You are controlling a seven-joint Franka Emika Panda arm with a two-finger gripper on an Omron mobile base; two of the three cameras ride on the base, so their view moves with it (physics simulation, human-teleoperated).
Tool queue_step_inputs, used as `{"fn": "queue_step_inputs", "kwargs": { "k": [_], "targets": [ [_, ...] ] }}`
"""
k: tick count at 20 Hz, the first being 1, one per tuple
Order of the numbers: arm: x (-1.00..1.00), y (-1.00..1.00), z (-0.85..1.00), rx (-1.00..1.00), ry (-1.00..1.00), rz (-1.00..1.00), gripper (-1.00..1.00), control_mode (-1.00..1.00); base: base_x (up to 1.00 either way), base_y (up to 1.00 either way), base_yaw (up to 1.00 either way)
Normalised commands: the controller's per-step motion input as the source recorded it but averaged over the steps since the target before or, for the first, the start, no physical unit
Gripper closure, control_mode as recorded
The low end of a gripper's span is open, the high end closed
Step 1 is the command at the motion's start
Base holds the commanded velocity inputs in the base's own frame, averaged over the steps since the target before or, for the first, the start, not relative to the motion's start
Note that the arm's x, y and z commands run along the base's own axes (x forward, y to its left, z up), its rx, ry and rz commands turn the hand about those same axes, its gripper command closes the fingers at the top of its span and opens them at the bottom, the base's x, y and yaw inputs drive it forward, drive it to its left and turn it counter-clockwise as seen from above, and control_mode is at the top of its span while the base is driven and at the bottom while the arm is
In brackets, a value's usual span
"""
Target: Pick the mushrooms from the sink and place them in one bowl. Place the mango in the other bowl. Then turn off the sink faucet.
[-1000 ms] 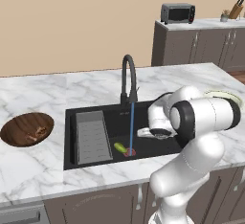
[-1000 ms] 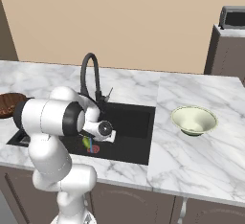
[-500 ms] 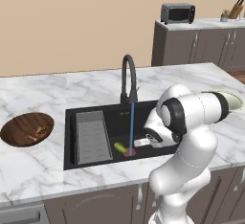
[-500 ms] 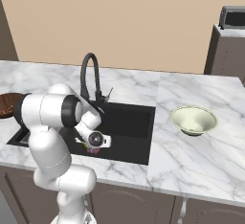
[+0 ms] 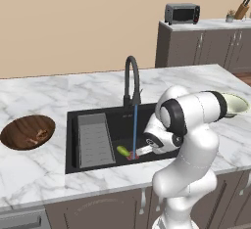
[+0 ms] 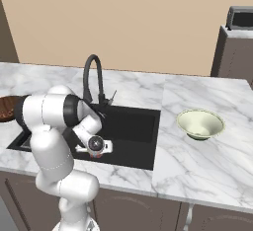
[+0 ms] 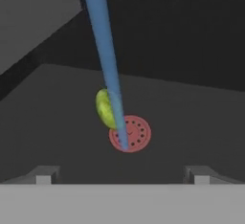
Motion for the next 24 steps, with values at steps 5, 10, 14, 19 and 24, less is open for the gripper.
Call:
{"fn": "queue_step_inputs", "kwargs": {
  "k": [5,10,14,19,24],
  "targets": [
    [0.17,0.14,0.20,-0.06,0.26,0.02,-1.00,-1.00,0.00,0.00,0.00],
    [0.25,0.14,0.05,0.00,0.14,0.00,-1.00,-1.00,0.00,0.00,0.00],
    [0.37,0.05,0.00,-0.01,0.00,0.00,-1.00,-1.00,0.00,0.00,0.00],
    [0.17,0.15,-0.06,-0.06,0.05,0.00,-1.00,-1.00,0.00,0.00,0.00],
    [0.00,0.18,-0.12,-0.03,0.14,0.00,-1.00,-1.00,0.00,0.00,0.00]
  ]
}}
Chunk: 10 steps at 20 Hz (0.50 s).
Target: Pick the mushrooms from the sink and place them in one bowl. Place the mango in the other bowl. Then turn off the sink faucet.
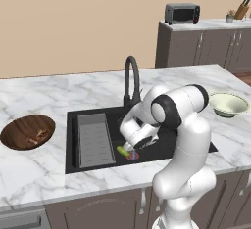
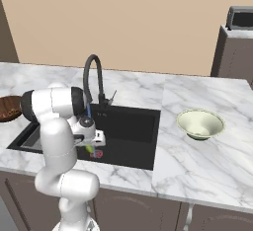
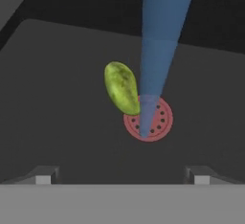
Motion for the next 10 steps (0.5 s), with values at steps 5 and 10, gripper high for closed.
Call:
{"fn": "queue_step_inputs", "kwargs": {
  "k": [5,10],
  "targets": [
    [0.06,0.10,0.00,0.00,0.08,0.00,-1.00,-1.00,0.00,0.00,0.00],
    [0.19,0.06,-0.10,0.00,0.01,0.00,-1.00,-1.00,0.00,0.00,0.00]
  ]
}}
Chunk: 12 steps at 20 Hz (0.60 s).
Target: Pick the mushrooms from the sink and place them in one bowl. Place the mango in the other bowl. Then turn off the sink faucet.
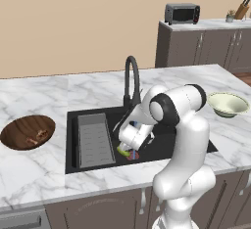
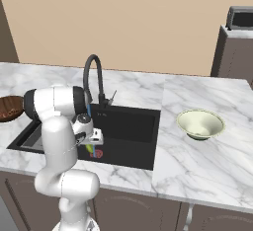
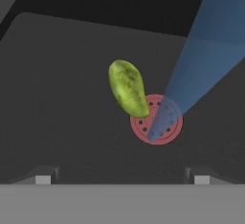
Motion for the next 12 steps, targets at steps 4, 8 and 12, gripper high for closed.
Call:
{"fn": "queue_step_inputs", "kwargs": {
  "k": [4,8,12],
  "targets": [
    [0.29,0.10,-0.30,0.00,0.08,0.00,-1.00,-1.00,0.00,0.00,0.00],
    [0.29,0.09,-0.37,0.00,0.09,0.00,-1.00,-1.00,0.00,0.00,0.00],
    [0.30,0.07,-0.23,0.00,0.05,0.00,-1.00,-1.00,0.00,0.00,0.00]
  ]
}}
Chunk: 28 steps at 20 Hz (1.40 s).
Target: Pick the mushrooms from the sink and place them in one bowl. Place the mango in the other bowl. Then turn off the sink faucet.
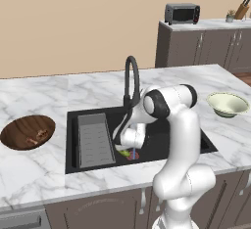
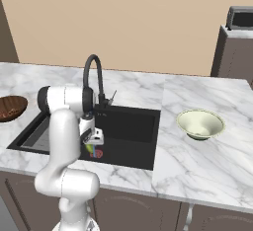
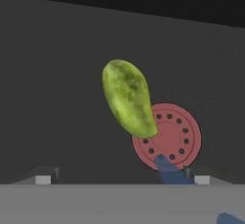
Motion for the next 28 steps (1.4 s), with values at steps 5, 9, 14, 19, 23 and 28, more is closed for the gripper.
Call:
{"fn": "queue_step_inputs", "kwargs": {
  "k": [5,9,14,19,23,28],
  "targets": [
    [0.34,0.06,-0.25,-0.02,0.01,0.00,-1.00,-1.00,0.00,0.00,0.00],
    [0.29,0.06,-0.49,-0.08,0.00,0.02,-1.00,-1.00,0.00,0.00,0.00],
    [0.22,0.09,-0.29,-0.05,0.00,0.02,-1.00,-1.00,0.00,0.00,0.00],
    [0.23,0.14,-0.16,-0.02,0.00,0.01,-1.00,-1.00,0.00,0.00,0.00],
    [0.17,0.01,-0.53,-0.07,0.00,0.03,-1.00,-1.00,0.00,0.00,0.00],
    [0.15,0.01,-0.45,-0.06,0.00,0.02,-1.00,-1.00,0.00,0.00,0.00]
  ]
}}
